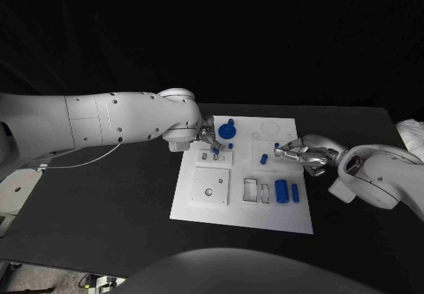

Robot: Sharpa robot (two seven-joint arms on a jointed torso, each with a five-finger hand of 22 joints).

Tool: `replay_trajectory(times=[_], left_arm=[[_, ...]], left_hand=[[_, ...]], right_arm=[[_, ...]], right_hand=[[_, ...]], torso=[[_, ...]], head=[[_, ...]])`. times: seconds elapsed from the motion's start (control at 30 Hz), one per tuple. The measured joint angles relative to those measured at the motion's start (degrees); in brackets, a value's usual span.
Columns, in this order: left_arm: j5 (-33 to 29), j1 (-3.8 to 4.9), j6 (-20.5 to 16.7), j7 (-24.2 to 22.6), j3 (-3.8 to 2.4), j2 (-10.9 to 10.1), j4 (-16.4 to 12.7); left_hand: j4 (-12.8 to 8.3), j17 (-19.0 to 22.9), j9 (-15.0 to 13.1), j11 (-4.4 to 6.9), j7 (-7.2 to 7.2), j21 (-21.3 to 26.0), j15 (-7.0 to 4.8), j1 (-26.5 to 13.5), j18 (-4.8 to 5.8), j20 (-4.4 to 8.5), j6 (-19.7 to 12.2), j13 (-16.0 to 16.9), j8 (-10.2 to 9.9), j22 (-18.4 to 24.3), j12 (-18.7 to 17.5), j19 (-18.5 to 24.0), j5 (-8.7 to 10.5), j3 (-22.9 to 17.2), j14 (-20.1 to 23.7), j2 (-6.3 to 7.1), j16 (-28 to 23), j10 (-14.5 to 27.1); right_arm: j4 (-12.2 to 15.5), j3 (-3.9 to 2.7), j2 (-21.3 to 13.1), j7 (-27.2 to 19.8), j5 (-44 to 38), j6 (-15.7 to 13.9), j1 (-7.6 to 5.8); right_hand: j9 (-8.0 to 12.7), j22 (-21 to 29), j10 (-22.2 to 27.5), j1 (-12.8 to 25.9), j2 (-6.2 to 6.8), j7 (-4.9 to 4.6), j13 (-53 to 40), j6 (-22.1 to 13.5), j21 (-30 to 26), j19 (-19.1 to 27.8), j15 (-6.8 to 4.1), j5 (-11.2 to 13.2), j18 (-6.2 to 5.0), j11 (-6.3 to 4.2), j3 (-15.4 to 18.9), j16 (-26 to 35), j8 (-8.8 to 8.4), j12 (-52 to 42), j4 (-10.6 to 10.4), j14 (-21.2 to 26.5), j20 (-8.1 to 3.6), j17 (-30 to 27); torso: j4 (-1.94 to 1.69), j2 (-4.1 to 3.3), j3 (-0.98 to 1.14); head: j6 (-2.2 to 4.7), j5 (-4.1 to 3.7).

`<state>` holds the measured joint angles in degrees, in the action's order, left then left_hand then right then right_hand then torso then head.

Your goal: Assemble the parts on the task board

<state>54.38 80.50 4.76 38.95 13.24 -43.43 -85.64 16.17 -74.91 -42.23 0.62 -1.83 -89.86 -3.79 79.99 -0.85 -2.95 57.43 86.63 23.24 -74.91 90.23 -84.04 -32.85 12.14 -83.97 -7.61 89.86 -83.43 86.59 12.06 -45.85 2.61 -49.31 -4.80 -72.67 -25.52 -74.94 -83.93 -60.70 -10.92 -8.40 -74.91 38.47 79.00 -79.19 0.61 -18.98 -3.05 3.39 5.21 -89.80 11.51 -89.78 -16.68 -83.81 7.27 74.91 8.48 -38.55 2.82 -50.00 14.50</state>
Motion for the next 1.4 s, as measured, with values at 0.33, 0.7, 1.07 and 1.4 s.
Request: replay_trajectory(times=[0.33,0.7,1.07,1.4], left_arm=[[3.37,0.03,1.07,0.15,0.05,-0.39,-0.83],[5.34,-0.11,1.39,0.27,0.07,-0.45,-1.44],[5.94,-0.25,1.5,0.34,0.07,-0.57,-1.95],[6.02,-0.4,1.55,0.36,0.07,-0.51,-2.14]], left_hand=[[0.2,0.0,-0.95,0.0,-0.11,0.0,0.01,0.29,0.0,0.0,-0.1,-0.01,-0.89,0.0,0.0,0.0,3.09,-3.53,0.0,0.29,0.0,0.0],[0.32,0.01,-1.23,-0.33,-0.1,0.0,0.04,0.29,0.0,0.0,-0.09,-0.08,-1.21,0.0,0.09,0.0,3.61,-5.32,0.01,0.29,0.0,0.33],[0.35,0.01,-1.63,-0.33,-0.1,0.0,0.13,0.26,0.0,0.0,-0.08,-0.15,-1.59,0.0,0.09,0.0,3.8,-6.92,0.07,0.31,0.0,0.33],[0.33,-0.04,-2.1,-0.33,-0.3,0.0,0.13,-0.81,0.0,0.0,0.12,-3.19,-1.79,0.01,0.09,0.0,4.41,-8.62,0.06,1.39,0.0,0.33]], right_arm=[[-0.16,0.01,0.03,0.05,0.0,0.04,0.11],[-0.12,0.02,-0.02,0.05,0.0,0.02,0.16],[-0.3,0.02,0.24,0.03,0.0,0.0,0.42],[-0.46,0.02,0.32,-0.02,0.0,-0.03,0.56]], right_hand=[[0.01,0.01,0.0,0.0,0.0,0.0,0.0,0.0,-0.17,0.0,0.0,0.0,0.0,0.0,0.01,0.0,0.0,0.0,0.01,0.0,0.0,0.0],[0.06,0.02,0.0,0.0,0.0,0.0,0.0,0.0,-0.24,0.0,0.0,0.0,0.0,0.0,0.16,0.0,0.0,0.0,0.16,0.0,0.0,-0.01],[0.06,0.02,0.0,0.0,0.0,0.0,0.0,0.0,-0.23,0.2,0.21,0.0,0.0,0.0,0.16,0.0,0.0,0.0,0.16,-0.22,0.21,-0.01],[0.1,0.03,0.0,0.0,0.0,0.0,0.0,0.0,-0.23,0.2,0.21,0.0,0.0,0.0,0.15,0.0,0.0,0.0,0.16,-0.22,0.21,0.04]], torso=[[0.06,-0.05,-0.03],[0.1,-0.2,-0.07],[0.1,-0.14,0.04],[0.2,-0.14,0.05]], head=[[0.0,0.35],[0.0,0.42],[0.0,0.91],[0.0,1.09]])
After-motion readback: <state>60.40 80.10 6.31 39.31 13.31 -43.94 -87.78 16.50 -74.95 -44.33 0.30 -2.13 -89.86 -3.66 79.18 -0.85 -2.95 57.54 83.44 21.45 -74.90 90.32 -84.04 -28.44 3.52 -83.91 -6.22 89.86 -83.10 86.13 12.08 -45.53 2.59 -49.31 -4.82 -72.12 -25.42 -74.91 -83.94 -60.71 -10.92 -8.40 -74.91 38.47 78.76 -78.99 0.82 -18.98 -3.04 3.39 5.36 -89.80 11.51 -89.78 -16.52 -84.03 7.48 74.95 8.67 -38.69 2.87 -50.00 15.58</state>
